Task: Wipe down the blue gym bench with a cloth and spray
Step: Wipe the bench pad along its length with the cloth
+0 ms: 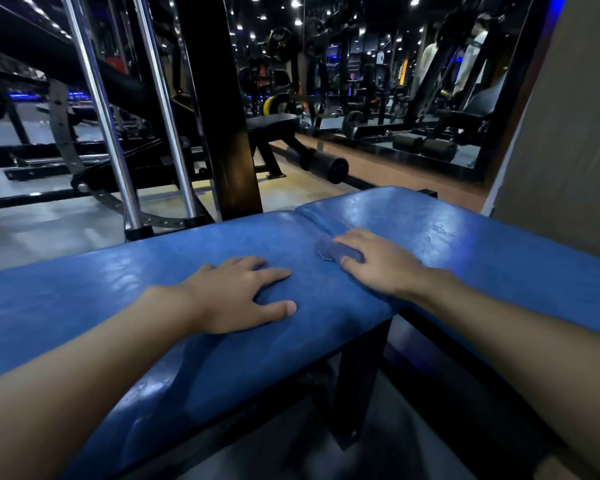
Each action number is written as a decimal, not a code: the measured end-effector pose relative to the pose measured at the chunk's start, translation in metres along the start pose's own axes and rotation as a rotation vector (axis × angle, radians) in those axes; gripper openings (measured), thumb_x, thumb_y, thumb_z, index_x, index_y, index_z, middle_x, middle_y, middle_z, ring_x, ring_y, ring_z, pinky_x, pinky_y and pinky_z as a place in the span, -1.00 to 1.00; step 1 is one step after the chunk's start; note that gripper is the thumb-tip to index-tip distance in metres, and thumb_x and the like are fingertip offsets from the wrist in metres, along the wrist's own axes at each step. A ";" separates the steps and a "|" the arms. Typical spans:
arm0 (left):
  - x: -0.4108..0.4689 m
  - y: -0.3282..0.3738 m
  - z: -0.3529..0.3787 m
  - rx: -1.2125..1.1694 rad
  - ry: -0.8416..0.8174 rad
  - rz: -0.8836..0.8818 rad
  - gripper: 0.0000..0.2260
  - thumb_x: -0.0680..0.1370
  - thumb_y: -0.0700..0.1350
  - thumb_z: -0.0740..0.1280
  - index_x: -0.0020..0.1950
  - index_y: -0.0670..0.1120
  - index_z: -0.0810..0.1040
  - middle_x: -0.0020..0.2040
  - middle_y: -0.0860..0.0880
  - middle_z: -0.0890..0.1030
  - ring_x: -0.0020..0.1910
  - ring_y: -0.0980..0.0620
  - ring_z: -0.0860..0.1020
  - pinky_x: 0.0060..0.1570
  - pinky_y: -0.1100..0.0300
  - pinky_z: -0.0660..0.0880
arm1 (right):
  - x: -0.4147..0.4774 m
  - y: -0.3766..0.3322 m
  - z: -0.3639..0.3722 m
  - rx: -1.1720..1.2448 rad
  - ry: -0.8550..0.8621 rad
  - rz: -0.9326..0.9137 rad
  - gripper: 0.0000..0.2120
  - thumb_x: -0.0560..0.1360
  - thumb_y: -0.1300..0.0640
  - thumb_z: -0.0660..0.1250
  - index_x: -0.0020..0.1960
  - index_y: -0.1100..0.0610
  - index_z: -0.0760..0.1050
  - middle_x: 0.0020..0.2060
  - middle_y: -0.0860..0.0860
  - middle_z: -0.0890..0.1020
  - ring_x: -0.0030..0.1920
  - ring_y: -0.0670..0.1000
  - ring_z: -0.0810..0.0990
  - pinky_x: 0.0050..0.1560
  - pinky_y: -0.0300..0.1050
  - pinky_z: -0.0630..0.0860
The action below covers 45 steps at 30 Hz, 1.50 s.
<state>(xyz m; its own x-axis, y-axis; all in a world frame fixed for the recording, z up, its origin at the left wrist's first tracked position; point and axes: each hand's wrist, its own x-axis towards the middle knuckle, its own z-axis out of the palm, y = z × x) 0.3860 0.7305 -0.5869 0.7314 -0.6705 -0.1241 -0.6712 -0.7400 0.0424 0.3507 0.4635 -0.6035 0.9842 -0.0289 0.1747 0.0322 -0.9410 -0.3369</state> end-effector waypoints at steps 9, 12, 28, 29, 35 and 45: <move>-0.012 -0.013 0.007 -0.087 0.041 0.023 -0.15 0.44 0.49 0.10 0.60 0.04 0.11 0.60 0.08 0.09 0.54 0.06 0.13 0.43 0.25 0.04 | -0.068 -0.033 0.019 -0.159 0.116 -0.377 -0.54 0.56 -0.16 0.02 0.40 -0.13 0.38 0.46 -0.08 0.35 0.46 0.03 0.29 0.44 0.02 0.22; -0.008 -0.016 0.007 -0.035 0.037 0.023 -0.07 0.35 0.59 0.00 0.59 0.08 0.11 0.59 0.12 0.11 0.53 0.08 0.16 0.47 0.16 0.13 | -0.041 -0.016 0.015 -0.097 0.156 -0.286 -0.60 0.56 -0.12 0.11 0.37 -0.12 0.41 0.40 -0.10 0.42 0.39 -0.03 0.38 0.35 0.01 0.34; -0.026 -0.031 0.013 -0.026 0.103 0.017 -0.11 0.37 0.59 -0.07 0.57 0.12 0.16 0.58 0.07 0.15 0.54 0.06 0.13 0.49 0.08 0.06 | -0.055 -0.059 0.020 -0.124 0.122 -0.427 -0.60 0.52 -0.12 0.12 0.34 -0.19 0.41 0.41 -0.13 0.41 0.40 -0.08 0.33 0.32 -0.17 0.27; -0.027 -0.032 0.010 -0.016 0.082 0.005 -0.09 0.32 0.59 -0.10 0.57 0.16 0.13 0.58 0.08 0.13 0.54 0.06 0.12 0.49 0.05 0.07 | -0.047 -0.053 0.018 -0.097 0.098 -0.418 -0.61 0.54 -0.11 0.13 0.35 -0.19 0.40 0.39 -0.15 0.41 0.38 -0.12 0.33 0.29 -0.25 0.28; -0.025 -0.037 0.006 -0.002 0.029 0.031 -0.14 0.36 0.57 -0.06 0.57 0.19 0.07 0.59 0.10 0.10 0.55 0.07 0.08 0.47 0.02 0.06 | 0.010 -0.004 0.001 0.038 0.044 -0.041 -0.75 0.60 0.08 0.22 0.26 0.05 0.50 0.21 0.05 0.53 0.29 0.07 0.43 0.13 -0.23 0.26; -0.016 -0.051 0.000 0.024 0.018 0.100 -0.28 0.44 0.43 0.07 0.55 0.16 0.17 0.54 0.12 0.20 0.49 0.04 0.20 0.42 -0.05 0.18 | -0.066 -0.070 0.021 -0.144 0.052 -0.466 -0.57 0.58 -0.23 0.06 0.40 -0.18 0.36 0.46 -0.13 0.34 0.45 -0.09 0.29 0.41 -0.13 0.23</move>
<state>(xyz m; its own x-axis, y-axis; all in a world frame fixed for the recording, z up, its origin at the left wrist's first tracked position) 0.4086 0.7791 -0.5874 0.6625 -0.7421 -0.1021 -0.7436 -0.6680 0.0298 0.2876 0.5382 -0.6110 0.8605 0.3933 0.3238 0.4393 -0.8947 -0.0808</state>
